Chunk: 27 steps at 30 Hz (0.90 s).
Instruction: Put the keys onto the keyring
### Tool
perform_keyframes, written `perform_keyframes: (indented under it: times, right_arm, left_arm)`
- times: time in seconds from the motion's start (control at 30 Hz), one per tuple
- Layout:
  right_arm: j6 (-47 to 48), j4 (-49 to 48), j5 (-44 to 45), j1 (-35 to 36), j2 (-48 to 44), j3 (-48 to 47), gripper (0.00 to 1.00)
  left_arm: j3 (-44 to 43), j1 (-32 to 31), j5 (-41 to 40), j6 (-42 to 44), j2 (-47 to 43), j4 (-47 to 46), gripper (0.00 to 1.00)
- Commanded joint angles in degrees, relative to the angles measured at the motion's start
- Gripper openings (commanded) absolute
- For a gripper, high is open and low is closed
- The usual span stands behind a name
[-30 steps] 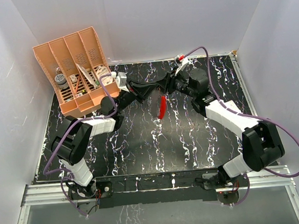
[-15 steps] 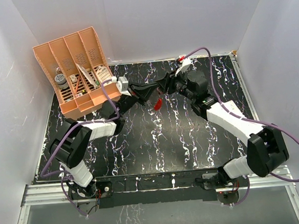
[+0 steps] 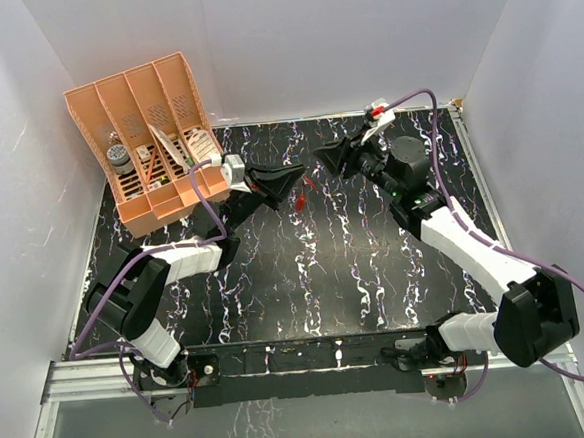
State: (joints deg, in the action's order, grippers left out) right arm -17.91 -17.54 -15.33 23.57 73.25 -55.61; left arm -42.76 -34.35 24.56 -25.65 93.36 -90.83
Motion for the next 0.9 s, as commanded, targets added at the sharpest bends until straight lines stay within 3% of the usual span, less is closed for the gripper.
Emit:
perform_keyframes:
  times: [0.0, 0.23, 0.43, 0.6, 0.87]
  right_arm:
    - [0.9, -5.35, -7.88, -2.65, -3.45, 2.24, 0.37]
    - [-2.23, -18.33, -25.39, -8.22, -4.72, 9.67, 0.33]
    - [-1.81, -23.4, -33.03, -8.21, -3.56, 11.84, 0.31]
    - [-1.33, -24.69, -33.43, -8.25, -3.39, 12.11, 0.31]
    - [0.94, -19.57, -29.13, -8.19, -4.37, 11.85, 0.32]
  left_arm:
    - [0.6, 0.05, -0.51, 1.3, -3.57, -11.58, 0.0]
    - [0.93, 0.07, 1.85, 2.31, -3.74, -11.58, 0.0]
    - [0.89, 0.07, 5.82, 4.99, -3.91, -11.61, 0.0]
    - [0.5, 0.0, 10.04, 8.34, -3.2, -11.57, 0.0]
    - [2.67, -0.22, 10.13, 19.75, -3.88, -11.57, 0.0]
